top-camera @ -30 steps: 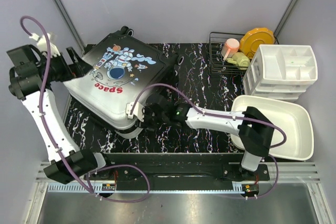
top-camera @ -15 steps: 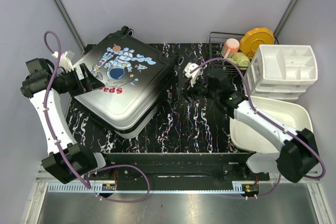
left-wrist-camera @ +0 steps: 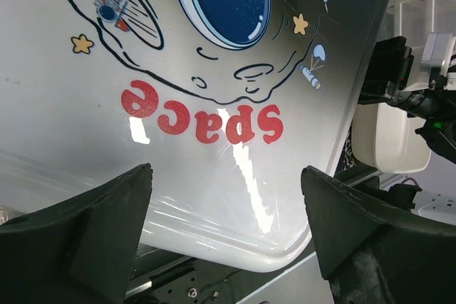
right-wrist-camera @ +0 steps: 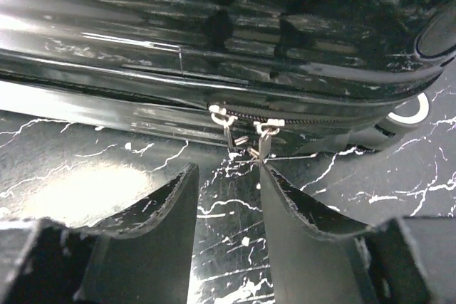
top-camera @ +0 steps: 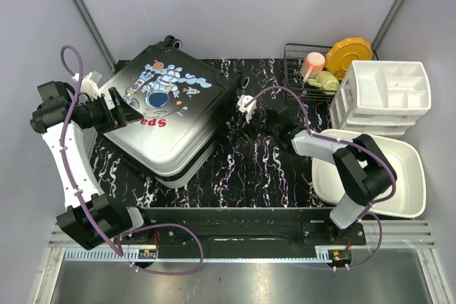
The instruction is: Open, take out, and arrange the luggage
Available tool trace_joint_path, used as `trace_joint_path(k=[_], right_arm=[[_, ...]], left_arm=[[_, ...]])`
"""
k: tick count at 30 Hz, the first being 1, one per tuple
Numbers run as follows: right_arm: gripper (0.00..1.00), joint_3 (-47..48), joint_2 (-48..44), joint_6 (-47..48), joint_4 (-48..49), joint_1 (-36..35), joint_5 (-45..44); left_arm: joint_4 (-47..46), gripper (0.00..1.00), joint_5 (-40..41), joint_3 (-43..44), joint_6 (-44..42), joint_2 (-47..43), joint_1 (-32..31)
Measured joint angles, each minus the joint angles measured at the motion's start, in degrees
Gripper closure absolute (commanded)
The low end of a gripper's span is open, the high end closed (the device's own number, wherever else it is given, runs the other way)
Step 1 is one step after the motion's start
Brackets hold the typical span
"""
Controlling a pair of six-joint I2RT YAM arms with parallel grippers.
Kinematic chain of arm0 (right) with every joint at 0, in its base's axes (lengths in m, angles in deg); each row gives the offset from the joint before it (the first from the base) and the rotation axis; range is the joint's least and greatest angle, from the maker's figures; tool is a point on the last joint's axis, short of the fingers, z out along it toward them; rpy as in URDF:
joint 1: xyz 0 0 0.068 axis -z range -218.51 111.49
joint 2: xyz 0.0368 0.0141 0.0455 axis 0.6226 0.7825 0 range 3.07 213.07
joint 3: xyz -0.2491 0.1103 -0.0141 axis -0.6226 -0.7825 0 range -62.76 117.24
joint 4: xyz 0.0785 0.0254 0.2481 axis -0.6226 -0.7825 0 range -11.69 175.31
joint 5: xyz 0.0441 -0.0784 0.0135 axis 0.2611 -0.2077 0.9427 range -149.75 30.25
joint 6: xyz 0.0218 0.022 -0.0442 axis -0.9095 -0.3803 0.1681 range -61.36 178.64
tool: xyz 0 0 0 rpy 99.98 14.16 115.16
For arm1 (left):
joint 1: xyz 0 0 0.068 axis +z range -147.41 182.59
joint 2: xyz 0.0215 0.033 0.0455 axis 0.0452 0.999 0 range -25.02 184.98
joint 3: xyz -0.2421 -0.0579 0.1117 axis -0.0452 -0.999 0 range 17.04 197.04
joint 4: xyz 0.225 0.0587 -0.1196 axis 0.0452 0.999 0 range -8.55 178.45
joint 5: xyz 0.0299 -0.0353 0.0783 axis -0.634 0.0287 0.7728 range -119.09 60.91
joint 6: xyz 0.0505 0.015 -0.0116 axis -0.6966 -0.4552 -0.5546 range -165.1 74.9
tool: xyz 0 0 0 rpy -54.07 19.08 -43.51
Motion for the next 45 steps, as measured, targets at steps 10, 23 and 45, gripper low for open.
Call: trace_joint_path(k=[10, 23, 45], right_arm=[[0.72, 0.83, 6.01, -0.39, 9.55, 0.0, 1.09], [0.74, 1.25, 8.7, 0.07, 12.02, 0.11, -0.72], [1.0, -0.44, 6.34, 5.44, 12.94, 0.11, -1.55]], left_arm=[[-1.7, 0.12, 0.0, -1.36, 1.95, 0.7, 0.02], [-6.93, 0.13, -6.21, -6.82, 7.37, -1.16, 7.08], [-9.14, 0.1, -9.16, -21.49, 12.94, -4.72, 23.32]])
